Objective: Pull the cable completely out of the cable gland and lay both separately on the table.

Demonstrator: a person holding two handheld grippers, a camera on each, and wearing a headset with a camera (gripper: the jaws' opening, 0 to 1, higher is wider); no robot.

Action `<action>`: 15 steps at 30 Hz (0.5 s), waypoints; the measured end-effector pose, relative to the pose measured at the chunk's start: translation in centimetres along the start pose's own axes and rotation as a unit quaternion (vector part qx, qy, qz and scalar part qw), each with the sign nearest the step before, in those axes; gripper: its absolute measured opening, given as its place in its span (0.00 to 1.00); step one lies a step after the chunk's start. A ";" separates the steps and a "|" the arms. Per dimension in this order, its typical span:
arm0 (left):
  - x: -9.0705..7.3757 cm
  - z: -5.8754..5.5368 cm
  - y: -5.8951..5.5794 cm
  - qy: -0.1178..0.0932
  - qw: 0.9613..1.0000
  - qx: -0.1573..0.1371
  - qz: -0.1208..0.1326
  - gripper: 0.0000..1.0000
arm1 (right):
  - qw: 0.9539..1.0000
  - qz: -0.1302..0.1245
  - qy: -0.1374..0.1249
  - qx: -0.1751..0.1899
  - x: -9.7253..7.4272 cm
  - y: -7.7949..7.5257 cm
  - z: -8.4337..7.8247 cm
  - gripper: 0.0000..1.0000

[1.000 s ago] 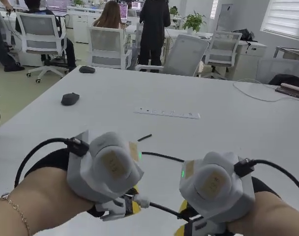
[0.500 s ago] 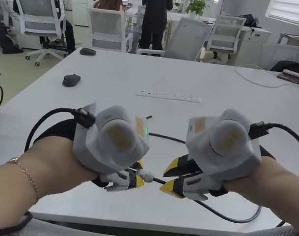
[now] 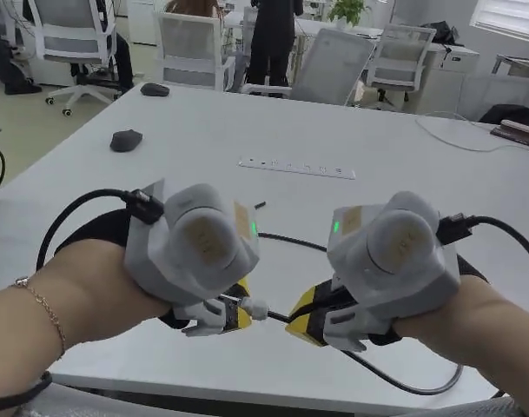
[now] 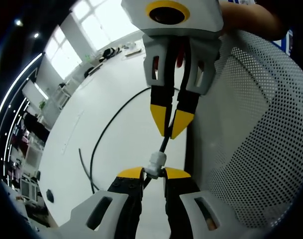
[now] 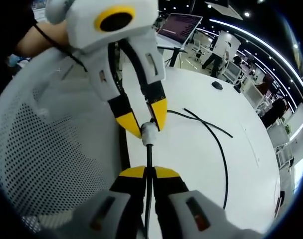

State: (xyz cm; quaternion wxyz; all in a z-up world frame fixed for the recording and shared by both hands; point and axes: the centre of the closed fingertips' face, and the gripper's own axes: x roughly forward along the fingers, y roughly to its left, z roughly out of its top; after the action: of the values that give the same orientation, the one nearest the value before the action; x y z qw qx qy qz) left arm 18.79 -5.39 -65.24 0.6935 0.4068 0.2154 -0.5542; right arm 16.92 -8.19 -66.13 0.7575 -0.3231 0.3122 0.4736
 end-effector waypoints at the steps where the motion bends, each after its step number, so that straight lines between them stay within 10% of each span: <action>1: 0.0 0.0 0.0 0.001 1.000 -0.002 0.001 0.16 | 1.000 -0.002 0.005 0.003 0.0 -0.2 -0.3 0.03; 6: 0.1 -0.3 0.2 0.012 1.000 0.003 0.005 0.16 | 0.998 -0.016 0.060 0.015 0.1 -1.0 -2.7 0.03; 11: 0.1 -0.1 0.0 0.006 1.000 0.001 0.001 0.16 | 0.990 -0.019 0.128 -0.055 0.5 -0.4 -4.2 0.04; 15: 0.4 0.1 -0.8 0.012 1.000 0.010 -0.008 0.16 | 0.995 -0.011 0.081 -0.051 0.6 0.0 -2.5 0.13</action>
State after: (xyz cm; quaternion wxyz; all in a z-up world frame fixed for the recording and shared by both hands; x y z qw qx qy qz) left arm 18.14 -5.73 -65.74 0.6827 0.4185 0.2208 -0.5568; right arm 16.76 -9.86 -68.10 0.7173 -0.4018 0.3445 0.4532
